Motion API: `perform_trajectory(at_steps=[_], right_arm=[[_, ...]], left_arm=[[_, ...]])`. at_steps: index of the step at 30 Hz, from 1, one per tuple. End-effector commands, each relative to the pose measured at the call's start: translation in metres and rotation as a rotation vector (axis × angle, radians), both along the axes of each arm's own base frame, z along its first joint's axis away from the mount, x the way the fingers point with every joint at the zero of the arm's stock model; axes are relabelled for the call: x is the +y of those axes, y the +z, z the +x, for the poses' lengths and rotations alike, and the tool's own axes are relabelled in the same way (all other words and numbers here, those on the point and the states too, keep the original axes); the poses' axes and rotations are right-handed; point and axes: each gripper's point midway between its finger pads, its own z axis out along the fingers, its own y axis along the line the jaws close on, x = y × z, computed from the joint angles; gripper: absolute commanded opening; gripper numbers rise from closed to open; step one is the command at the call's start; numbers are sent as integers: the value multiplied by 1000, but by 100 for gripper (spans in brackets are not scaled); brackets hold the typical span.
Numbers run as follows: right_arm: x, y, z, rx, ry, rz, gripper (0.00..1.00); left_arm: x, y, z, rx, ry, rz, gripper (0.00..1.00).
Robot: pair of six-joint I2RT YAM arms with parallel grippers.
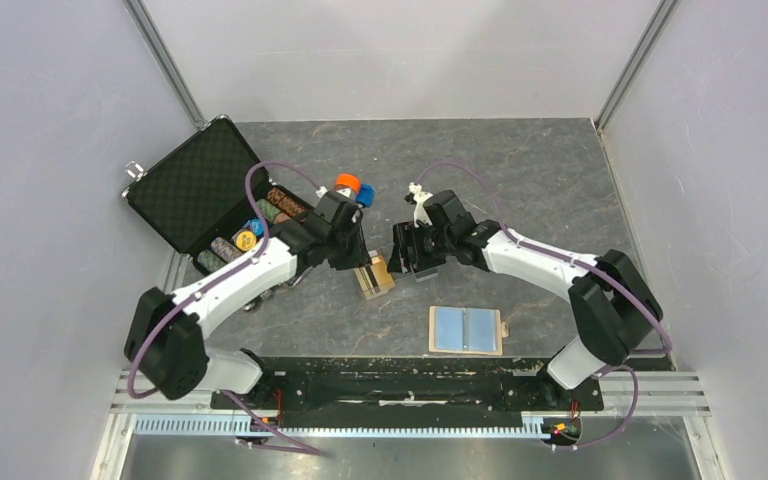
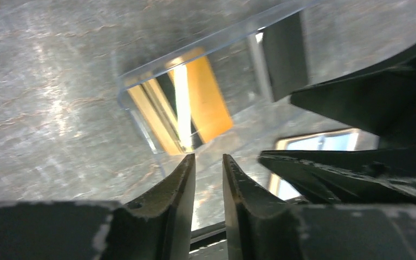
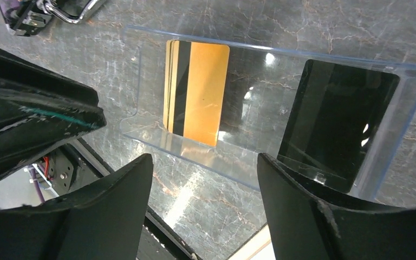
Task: Put the credit cards into the card holder
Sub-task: Pick up the credit card from the storage box.
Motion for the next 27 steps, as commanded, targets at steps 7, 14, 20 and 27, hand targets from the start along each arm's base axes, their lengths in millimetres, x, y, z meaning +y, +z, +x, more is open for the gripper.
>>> perform_trajectory(at_steps=[7, 14, 20, 27], right_arm=[[20, -12, 8, 7, 56, 46, 65], [24, -30, 13, 33, 61, 25, 59], [24, -43, 16, 50, 59, -5, 57], [26, -56, 14, 76, 73, -29, 54]], left_arm=[[19, -47, 1, 108, -105, 243, 20], [13, -60, 6, 117, -123, 256, 18], [5, -69, 11, 127, -140, 274, 17], [5, -81, 10, 143, -151, 367, 14]])
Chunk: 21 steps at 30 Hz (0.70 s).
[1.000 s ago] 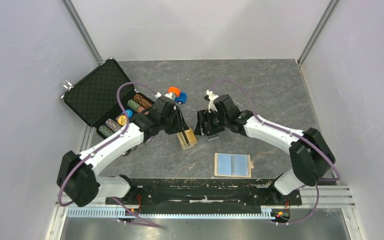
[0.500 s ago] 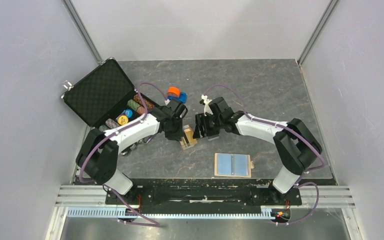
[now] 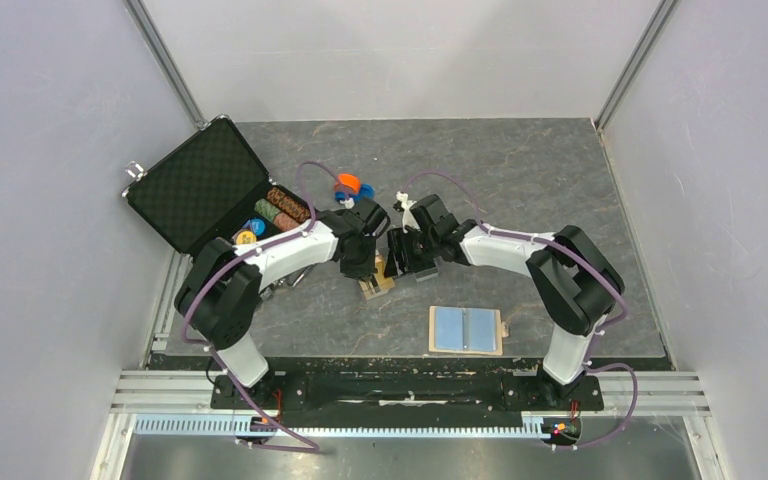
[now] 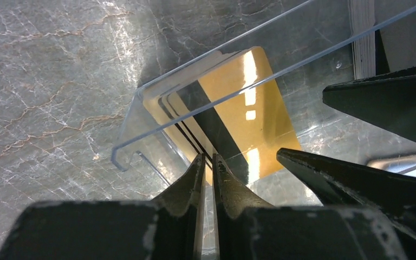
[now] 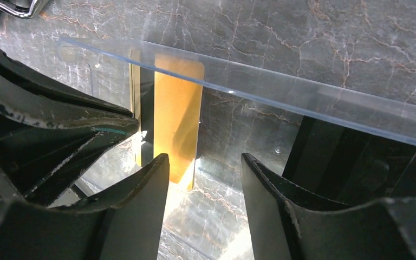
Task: Put the credit cards into the card holder
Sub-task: Pick up the credit card from the storage box.
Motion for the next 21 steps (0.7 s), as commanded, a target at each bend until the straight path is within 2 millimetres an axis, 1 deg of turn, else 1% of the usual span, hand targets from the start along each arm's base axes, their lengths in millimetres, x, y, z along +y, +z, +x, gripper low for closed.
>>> perform_trajectory(at_steps=[1, 5, 9, 14, 15, 18, 20, 21], right_arm=[[8, 2, 5, -11, 24, 7, 52], [14, -1, 3, 3, 37, 23, 44], [21, -2, 0, 24, 44, 65, 32], [27, 5, -1, 29, 42, 112, 2], [27, 7, 0, 25, 39, 112, 0], [25, 14, 2, 5, 25, 107, 0], [23, 19, 4, -9, 18, 106, 0], [23, 23, 5, -18, 16, 107, 0]], left_arm=[[-3, 5, 11, -51, -42, 54, 14], [-3, 1, 10, -45, -45, 63, 8], [-4, -2, 7, -36, -52, 62, 3], [-2, -7, 3, -25, -53, 70, 2], [-1, -7, 2, -25, -53, 71, 2], [0, -6, 2, -32, -53, 72, 5], [0, -2, 3, -42, -53, 68, 11], [0, 0, 3, -50, -52, 64, 16]])
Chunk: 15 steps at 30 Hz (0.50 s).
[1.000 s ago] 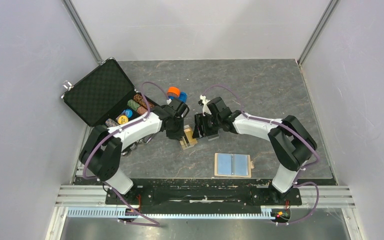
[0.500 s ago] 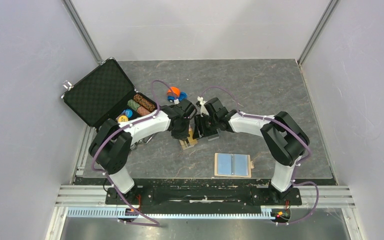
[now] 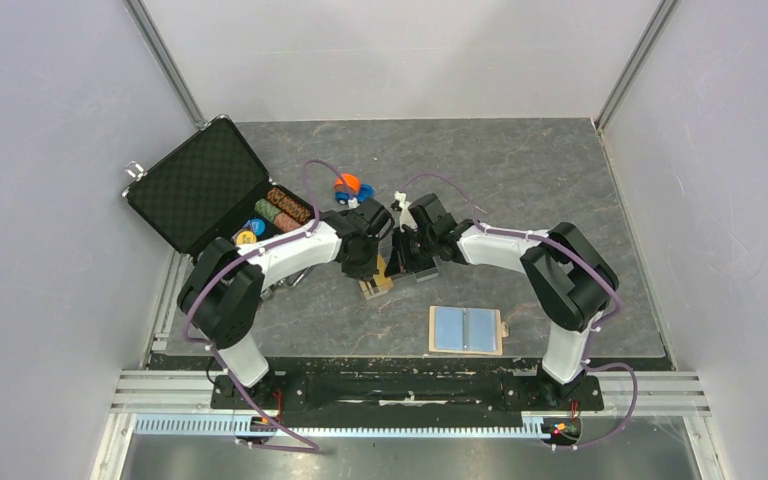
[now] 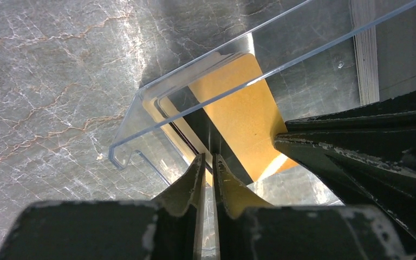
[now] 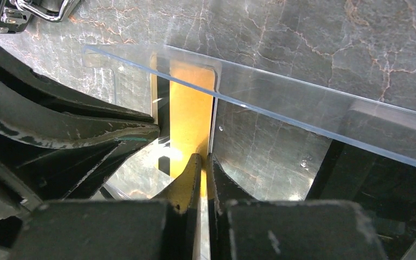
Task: Put the credit cards into the card holder
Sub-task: Pick up the credit card from the storage box.
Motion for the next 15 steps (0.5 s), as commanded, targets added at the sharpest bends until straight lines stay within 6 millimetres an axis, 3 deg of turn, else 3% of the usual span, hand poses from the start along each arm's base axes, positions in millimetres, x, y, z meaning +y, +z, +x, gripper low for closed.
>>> perform_trajectory(at_steps=[1, 3, 6, 15], right_arm=[[8, 27, 8, -83, -1, 39, 0], [7, 34, 10, -99, -3, 37, 0], [5, 43, 11, -116, -9, 33, 0], [3, 61, 7, -133, -19, 65, 0]], left_arm=[[1, 6, 4, -42, -30, 9, 22], [0, 13, 6, -57, -30, -4, 37], [-2, 21, 8, -76, -31, -20, 51], [-7, 58, 11, -164, -7, -116, 72]])
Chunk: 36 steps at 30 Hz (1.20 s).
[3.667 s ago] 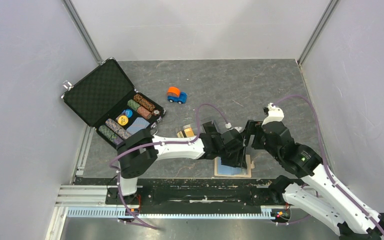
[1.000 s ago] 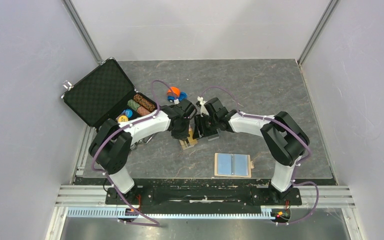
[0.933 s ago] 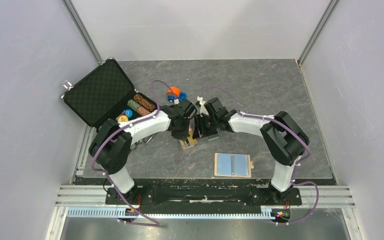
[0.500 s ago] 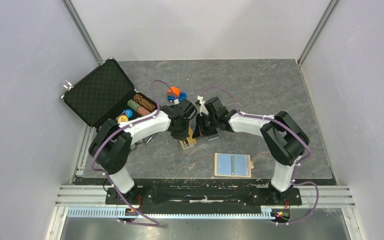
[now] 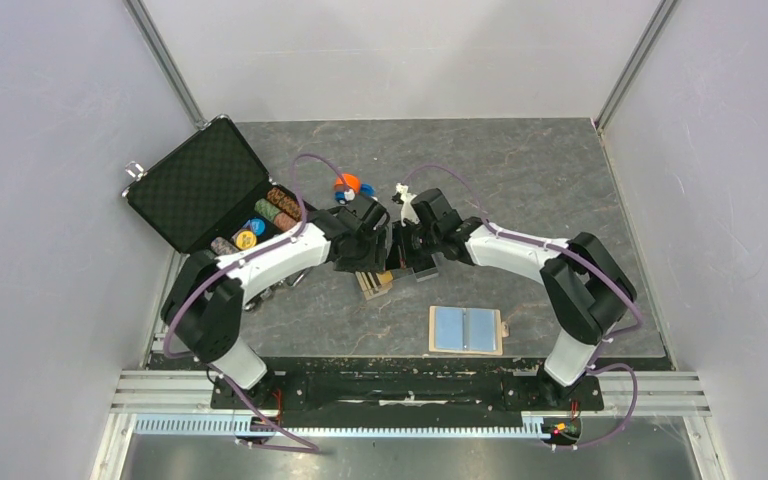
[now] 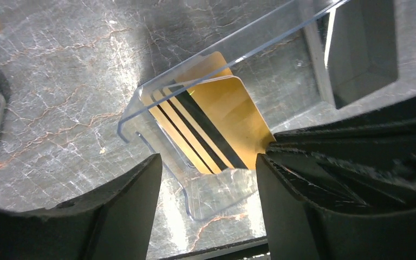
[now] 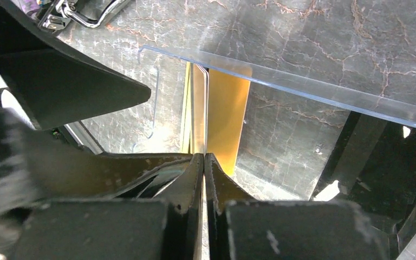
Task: Put the credit cards into the card holder
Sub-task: Pick up the credit card from the storage box.
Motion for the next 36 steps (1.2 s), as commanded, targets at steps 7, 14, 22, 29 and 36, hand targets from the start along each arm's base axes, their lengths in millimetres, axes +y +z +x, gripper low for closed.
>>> perform_trajectory(at_steps=[7, 14, 22, 29, 36], right_arm=[[0, 5, 1, -32, -5, 13, 0], [-6, -17, 4, -23, -16, -43, 18], [-6, -18, 7, -39, -13, -56, 48], [-8, -17, 9, -50, -9, -71, 49], [-3, -4, 9, -67, 7, -36, 39]], left_arm=[[-6, 46, 1, -111, 5, -123, 79], [1, 18, -5, -46, -17, -48, 61], [9, -2, 1, -23, -45, 52, 23], [18, -12, 3, 2, -58, 135, 12], [20, -18, 2, 14, -64, 158, 4]])
